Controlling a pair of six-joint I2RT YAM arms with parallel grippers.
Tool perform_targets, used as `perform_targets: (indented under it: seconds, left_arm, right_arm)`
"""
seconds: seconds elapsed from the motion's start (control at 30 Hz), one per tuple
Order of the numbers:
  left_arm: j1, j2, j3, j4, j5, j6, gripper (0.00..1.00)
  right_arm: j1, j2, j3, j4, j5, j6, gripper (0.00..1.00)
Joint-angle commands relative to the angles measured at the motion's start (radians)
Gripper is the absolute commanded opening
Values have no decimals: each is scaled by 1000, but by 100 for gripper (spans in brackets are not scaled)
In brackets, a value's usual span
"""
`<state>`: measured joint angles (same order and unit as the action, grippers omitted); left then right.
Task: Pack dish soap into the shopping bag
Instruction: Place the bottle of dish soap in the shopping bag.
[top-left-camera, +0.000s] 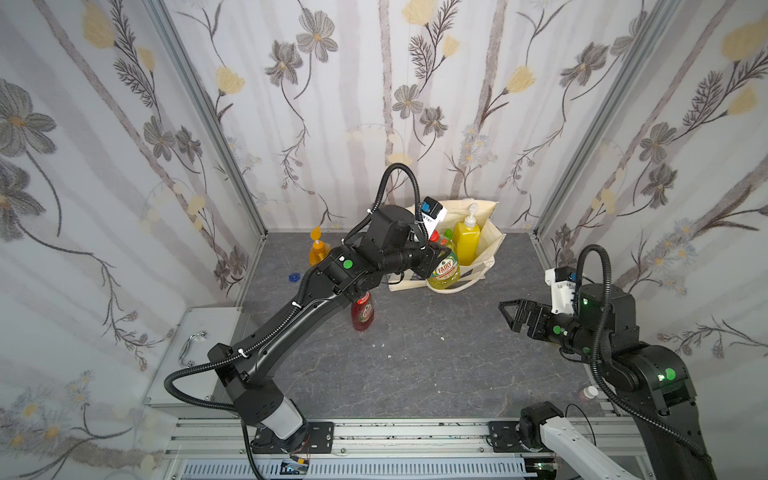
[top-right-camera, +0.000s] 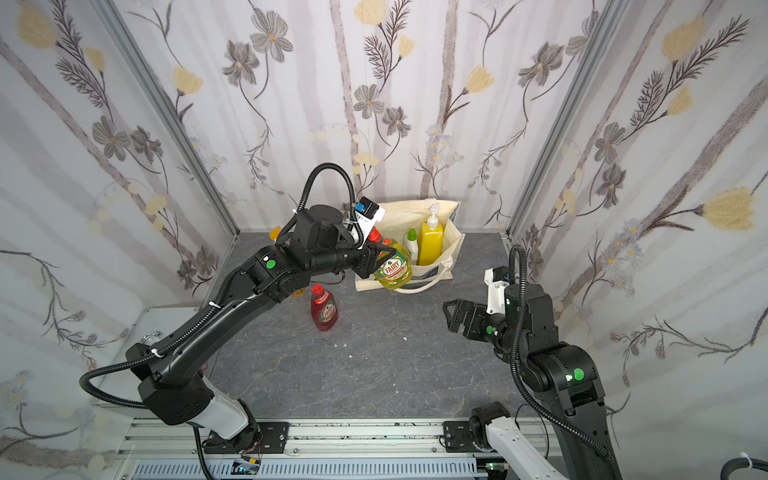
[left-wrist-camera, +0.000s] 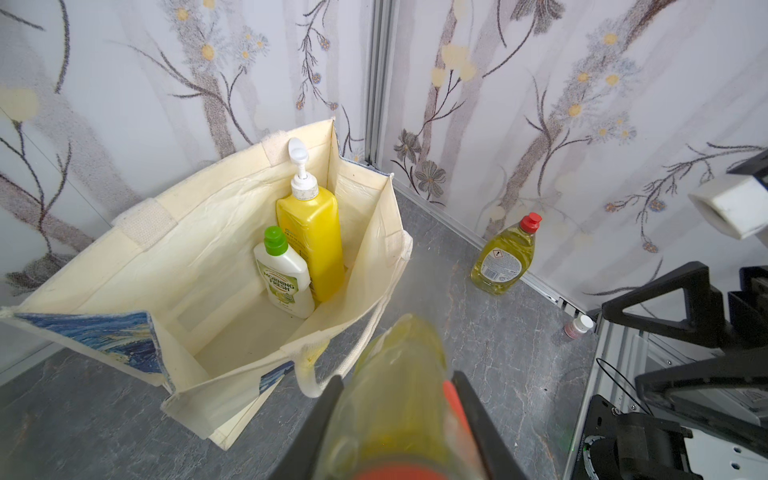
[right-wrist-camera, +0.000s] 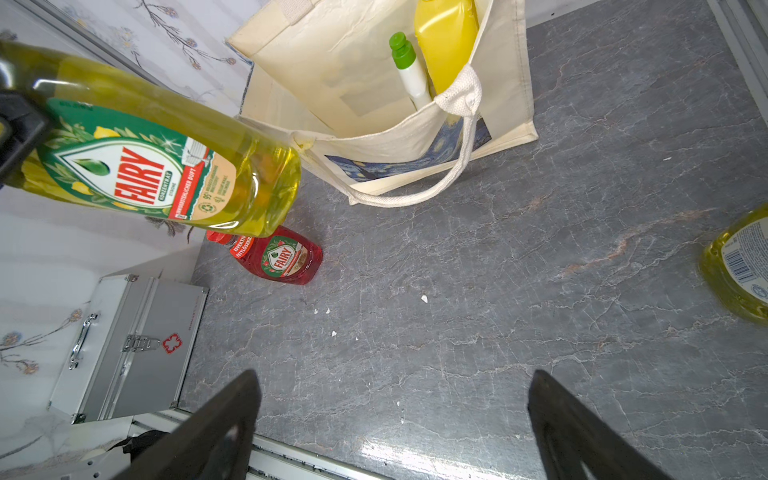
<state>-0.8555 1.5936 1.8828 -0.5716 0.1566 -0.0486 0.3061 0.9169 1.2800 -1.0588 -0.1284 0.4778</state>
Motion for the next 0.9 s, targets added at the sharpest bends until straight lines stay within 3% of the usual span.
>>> perform_targets:
  seconds: [0.0, 0.4, 0.87]
  left_arm:
    - [0, 23, 49, 130, -24, 21, 32]
    - [11, 177, 218, 124, -84, 43, 31]
    - [42, 460, 573, 51, -209, 48, 30]
  right_arm:
    - [-2, -2, -5, 8, 8, 7, 100]
    - [-7, -42, -43, 5, -7, 17, 100]
    - [-7, -101, -76, -17, -16, 15, 100]
